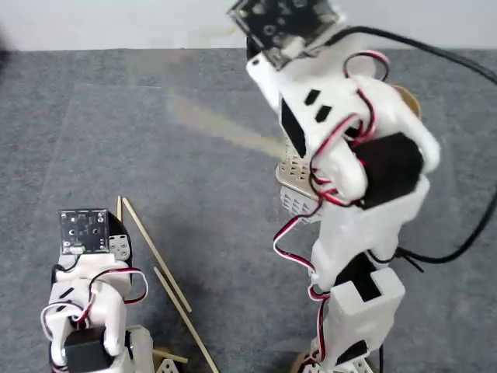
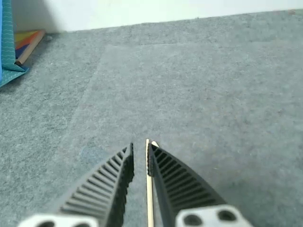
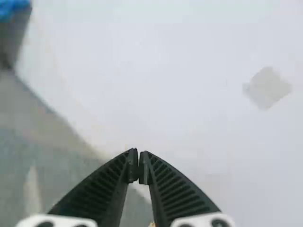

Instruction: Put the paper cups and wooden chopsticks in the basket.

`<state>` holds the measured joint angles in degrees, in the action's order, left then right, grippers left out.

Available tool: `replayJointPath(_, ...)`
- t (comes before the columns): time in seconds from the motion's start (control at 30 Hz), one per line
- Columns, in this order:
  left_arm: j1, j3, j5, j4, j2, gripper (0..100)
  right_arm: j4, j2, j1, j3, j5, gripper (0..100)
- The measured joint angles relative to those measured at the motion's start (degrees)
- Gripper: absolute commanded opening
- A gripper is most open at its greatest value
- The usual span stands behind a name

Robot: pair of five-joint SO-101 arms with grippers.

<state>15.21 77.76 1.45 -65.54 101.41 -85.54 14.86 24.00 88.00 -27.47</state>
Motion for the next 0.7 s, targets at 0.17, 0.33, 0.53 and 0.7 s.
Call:
replayJointPath(0.17,0.0,0.0,0.0,0.0,0.0,5,5.0,-0.1,-0.6,2.5,2.5,0.8)
replayJointPath(0.33,0.0,0.0,0.0,0.0,0.0,5,0.4,-0.1,-0.7,2.6,2.8,0.8)
replayJointPath(0.53,0.0,0.0,0.0,0.0,0.0,5,-10.8,3.5,0.1,2.7,2.8,0.8)
replayJointPath(0.7,0.0,0.0,0.0,0.0,0.0,5,-15.0,13.7,2.4,2.6,3.4,0.8)
